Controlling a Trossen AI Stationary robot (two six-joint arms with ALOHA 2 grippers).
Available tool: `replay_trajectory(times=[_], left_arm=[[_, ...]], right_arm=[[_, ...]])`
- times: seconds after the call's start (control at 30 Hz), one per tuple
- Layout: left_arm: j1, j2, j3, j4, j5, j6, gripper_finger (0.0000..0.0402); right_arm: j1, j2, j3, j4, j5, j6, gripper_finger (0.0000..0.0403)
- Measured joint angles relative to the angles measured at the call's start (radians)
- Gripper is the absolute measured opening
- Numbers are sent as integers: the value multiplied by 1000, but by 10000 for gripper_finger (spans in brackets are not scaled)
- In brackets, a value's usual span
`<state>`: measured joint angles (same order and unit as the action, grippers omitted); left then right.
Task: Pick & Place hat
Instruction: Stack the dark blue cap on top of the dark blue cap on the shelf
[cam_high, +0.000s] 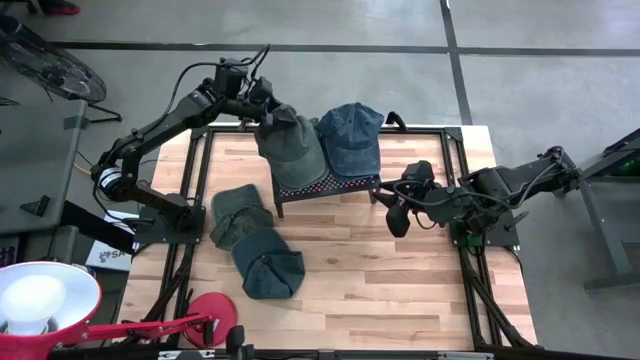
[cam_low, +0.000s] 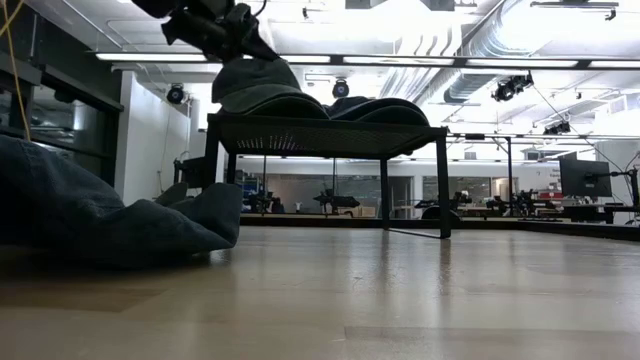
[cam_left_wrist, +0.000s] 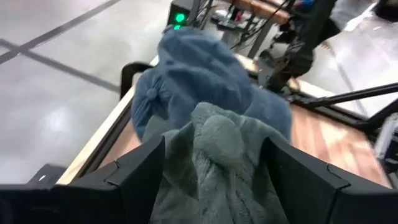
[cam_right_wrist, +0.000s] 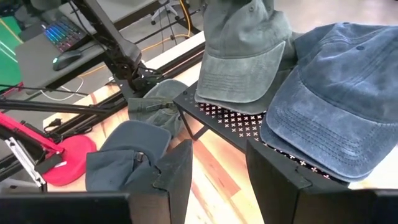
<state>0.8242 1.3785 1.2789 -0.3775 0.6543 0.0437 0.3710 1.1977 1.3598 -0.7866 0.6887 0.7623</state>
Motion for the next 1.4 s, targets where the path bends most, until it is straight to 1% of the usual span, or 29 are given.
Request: replay_trajectory(times=[0.23, 0.37, 0.5, 0.77, 0.97, 1.27, 1.4], left_arm=[[0, -4, 0, -24, -22, 5, 270], [-4, -21, 0, -30, -100, 8, 270], [-22, -37, 0, -35, -180, 45, 270], [-71, -75, 1, -45, -242, 66, 270], [-111, -75, 2, -44, -281, 67, 270], [-194, -75, 2, -47, -449, 69, 270], [-224, -75, 2, -54, -543, 68, 270]], right_arm=[[0, 0, 0, -10, 11, 25, 142], [0, 0, 0, -12, 12, 27, 142], [0, 0, 0, -12, 18, 27, 142], [0, 0, 0, -12, 35, 27, 142], [0, 0, 0, -23, 40, 27, 142], [0, 0, 0, -85, 42, 22, 142], [0, 0, 0, -120, 39, -23, 142]])
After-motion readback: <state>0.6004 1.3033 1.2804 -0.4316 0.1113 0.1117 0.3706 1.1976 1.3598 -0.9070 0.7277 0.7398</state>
